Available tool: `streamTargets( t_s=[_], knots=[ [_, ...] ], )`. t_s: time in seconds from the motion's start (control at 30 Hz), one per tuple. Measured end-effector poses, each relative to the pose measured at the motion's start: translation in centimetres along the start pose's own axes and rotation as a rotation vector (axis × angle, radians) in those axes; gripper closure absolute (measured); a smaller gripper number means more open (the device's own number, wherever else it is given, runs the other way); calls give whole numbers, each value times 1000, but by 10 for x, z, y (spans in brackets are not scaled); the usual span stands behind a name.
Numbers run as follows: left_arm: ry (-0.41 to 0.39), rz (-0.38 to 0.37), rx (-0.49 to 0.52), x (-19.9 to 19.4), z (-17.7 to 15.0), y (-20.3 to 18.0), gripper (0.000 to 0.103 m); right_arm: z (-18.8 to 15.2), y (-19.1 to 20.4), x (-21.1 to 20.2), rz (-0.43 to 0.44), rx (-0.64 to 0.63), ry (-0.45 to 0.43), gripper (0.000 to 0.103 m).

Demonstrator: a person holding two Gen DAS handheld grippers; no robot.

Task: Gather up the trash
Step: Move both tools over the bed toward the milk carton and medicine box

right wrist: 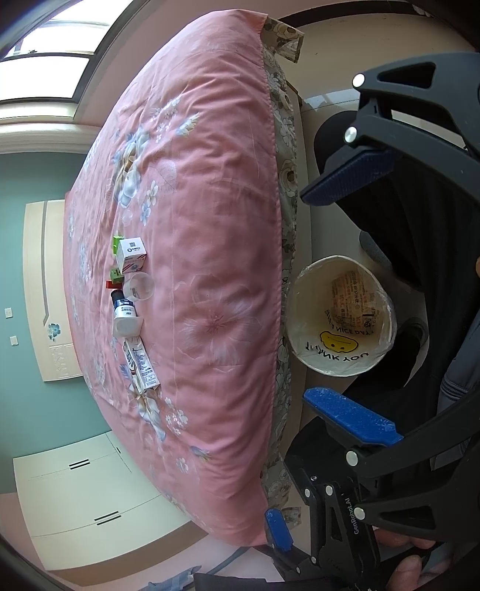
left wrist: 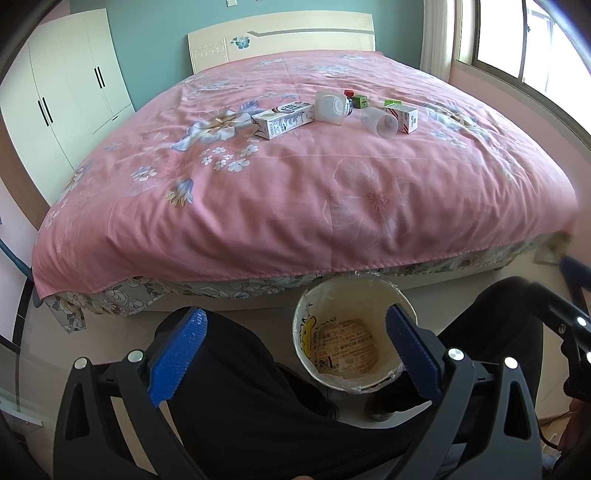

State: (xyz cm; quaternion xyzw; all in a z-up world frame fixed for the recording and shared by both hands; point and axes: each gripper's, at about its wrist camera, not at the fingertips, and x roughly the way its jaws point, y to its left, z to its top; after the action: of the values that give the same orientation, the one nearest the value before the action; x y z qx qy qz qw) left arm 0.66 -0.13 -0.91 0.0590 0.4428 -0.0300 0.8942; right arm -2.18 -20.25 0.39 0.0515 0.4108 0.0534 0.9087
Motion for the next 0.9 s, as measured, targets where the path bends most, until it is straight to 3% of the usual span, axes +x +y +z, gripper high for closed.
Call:
streamTargets(
  t_s=[0.27, 0.5, 0.63, 0.73, 0.9],
  knots=[
    [5, -22, -60, 27, 23, 21, 4, 20, -22, 3, 93, -52, -48, 6],
    [-36, 72, -66, 37, 51, 34, 4, 40, -44, 11, 92, -122, -93, 6],
    [-56, 84, -72, 44, 67, 37, 4, 51, -50, 22, 87, -165, -121, 6],
    [-35, 84, -14, 57, 78, 29, 4, 63, -57, 36, 118, -175, -109, 6],
    [-84, 49, 47, 70, 96, 28, 4, 83, -65, 49, 202, -282, -134, 6]
  ],
)
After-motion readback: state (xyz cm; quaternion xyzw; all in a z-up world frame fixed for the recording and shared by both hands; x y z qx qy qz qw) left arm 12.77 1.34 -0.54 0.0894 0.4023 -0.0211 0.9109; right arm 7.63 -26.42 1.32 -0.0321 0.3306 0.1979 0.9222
